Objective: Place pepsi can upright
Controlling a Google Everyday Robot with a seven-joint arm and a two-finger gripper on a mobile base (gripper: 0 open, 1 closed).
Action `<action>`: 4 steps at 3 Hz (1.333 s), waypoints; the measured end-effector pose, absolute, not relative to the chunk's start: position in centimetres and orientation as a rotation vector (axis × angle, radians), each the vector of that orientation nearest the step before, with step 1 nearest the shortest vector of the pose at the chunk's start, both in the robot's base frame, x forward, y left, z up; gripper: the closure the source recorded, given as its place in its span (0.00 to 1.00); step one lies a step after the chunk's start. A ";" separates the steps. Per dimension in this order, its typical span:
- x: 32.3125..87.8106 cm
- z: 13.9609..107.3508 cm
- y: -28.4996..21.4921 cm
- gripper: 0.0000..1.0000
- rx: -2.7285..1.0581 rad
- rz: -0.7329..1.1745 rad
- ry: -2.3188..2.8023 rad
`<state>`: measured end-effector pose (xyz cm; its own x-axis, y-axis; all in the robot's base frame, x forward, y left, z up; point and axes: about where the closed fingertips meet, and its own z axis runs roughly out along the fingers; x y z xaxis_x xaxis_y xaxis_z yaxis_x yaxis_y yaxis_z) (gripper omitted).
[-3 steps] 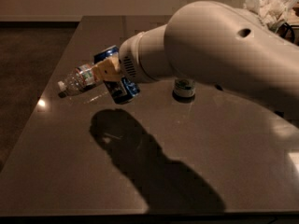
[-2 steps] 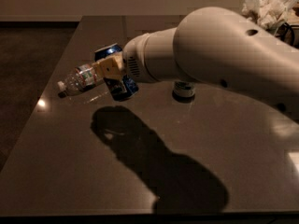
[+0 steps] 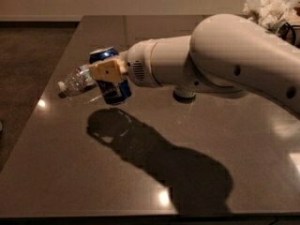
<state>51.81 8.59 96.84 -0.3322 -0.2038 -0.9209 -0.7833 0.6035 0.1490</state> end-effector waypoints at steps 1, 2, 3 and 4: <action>50.6 96.0 8.5 1.00 -0.830 0.834 1.793; 49.2 94.3 8.1 1.00 -0.870 0.862 1.710; 48.1 93.0 7.2 1.00 -0.940 0.796 1.604; 47.3 92.3 6.5 1.00 -1.022 0.699 1.475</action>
Offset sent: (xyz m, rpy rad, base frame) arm -0.0468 -0.0234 -0.0502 -0.1228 -0.5591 0.3182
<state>47.33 6.46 92.32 0.0315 -0.2073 -0.9778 -0.8882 0.4428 -0.1225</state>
